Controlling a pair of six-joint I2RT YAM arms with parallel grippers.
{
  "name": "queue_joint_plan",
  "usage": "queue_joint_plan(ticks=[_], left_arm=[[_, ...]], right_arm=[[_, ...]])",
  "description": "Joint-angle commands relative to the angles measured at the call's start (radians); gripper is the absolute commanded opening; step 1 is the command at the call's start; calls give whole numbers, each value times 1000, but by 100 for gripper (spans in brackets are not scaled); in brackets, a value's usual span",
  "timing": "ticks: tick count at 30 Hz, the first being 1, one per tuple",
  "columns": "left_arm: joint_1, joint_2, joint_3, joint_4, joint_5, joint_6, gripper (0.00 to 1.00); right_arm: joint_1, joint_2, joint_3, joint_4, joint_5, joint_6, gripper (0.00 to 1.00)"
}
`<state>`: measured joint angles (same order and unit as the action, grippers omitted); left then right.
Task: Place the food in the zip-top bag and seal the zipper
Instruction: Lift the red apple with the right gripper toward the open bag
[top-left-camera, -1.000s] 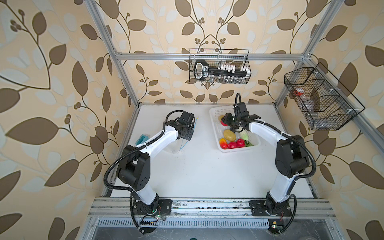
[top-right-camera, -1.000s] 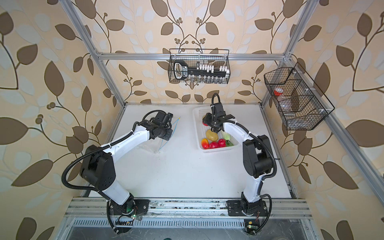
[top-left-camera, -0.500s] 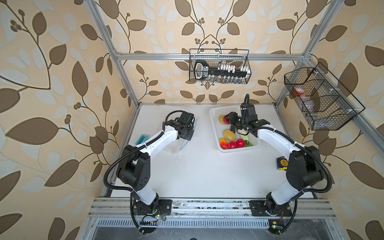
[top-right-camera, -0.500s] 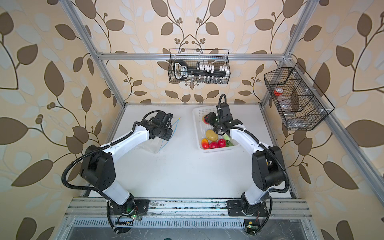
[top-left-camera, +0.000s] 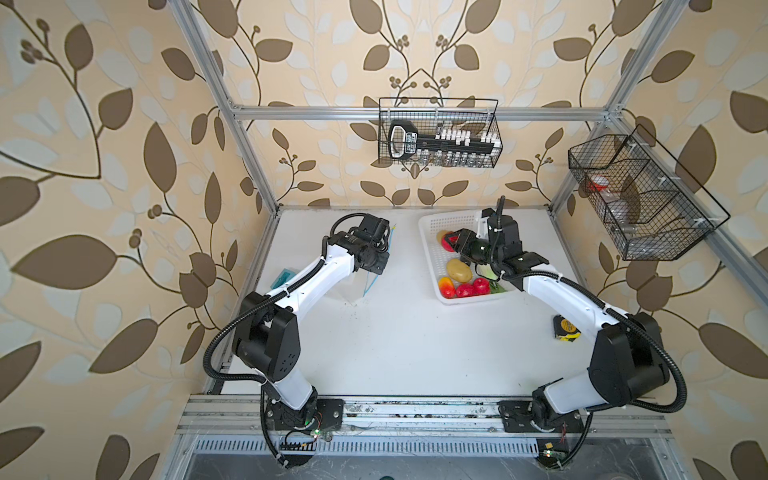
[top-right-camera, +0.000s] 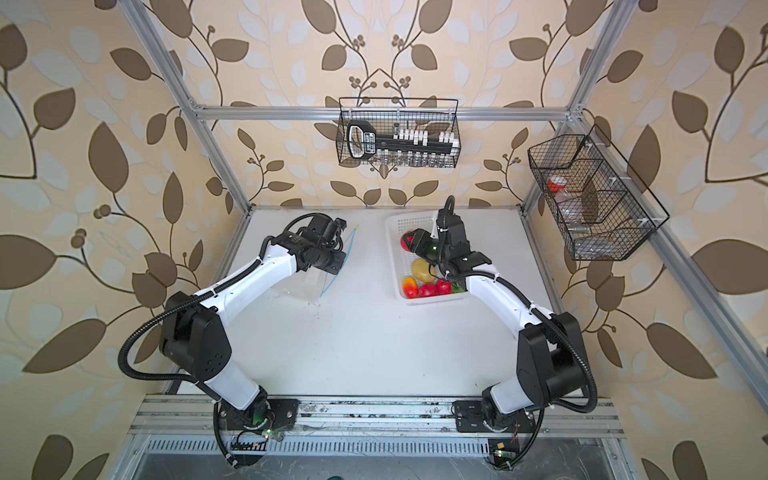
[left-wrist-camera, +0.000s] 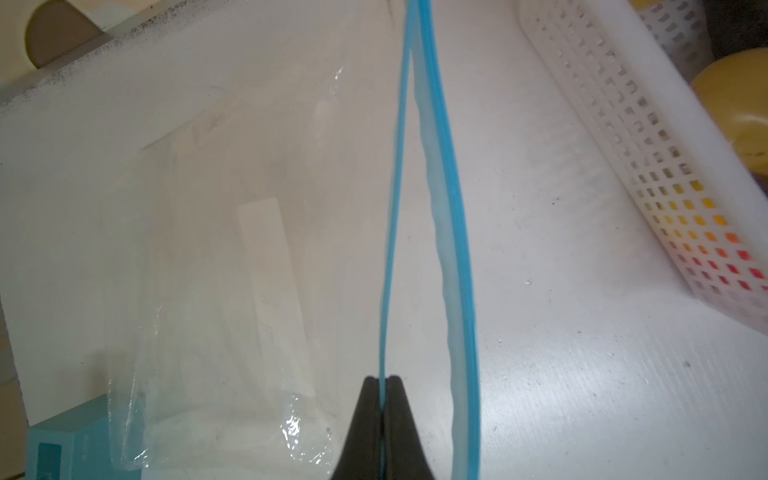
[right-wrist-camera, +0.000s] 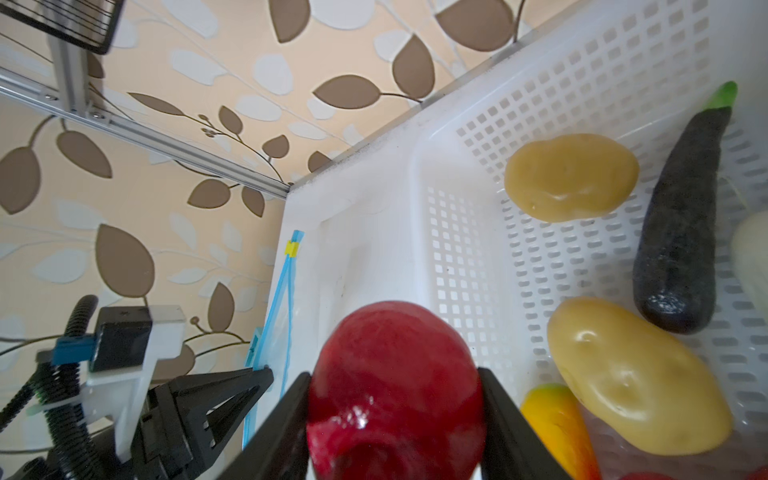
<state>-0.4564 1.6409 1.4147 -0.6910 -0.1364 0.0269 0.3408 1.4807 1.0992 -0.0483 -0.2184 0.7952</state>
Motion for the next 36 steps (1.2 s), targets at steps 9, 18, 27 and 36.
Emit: queue_joint_plan(ticks=[9, 18, 27, 36], left_arm=[[9, 13, 109, -84, 41, 6, 0], [9, 18, 136, -98, 64, 10, 0], [9, 15, 156, -103, 98, 22, 0], [9, 6, 170, -112, 138, 30, 0]], right_arm=[[44, -82, -60, 120, -43, -10, 33], [86, -74, -46, 181, -65, -5, 33], [153, -41, -8, 195, -52, -23, 32], [227, 17, 58, 194, -33, -44, 32]])
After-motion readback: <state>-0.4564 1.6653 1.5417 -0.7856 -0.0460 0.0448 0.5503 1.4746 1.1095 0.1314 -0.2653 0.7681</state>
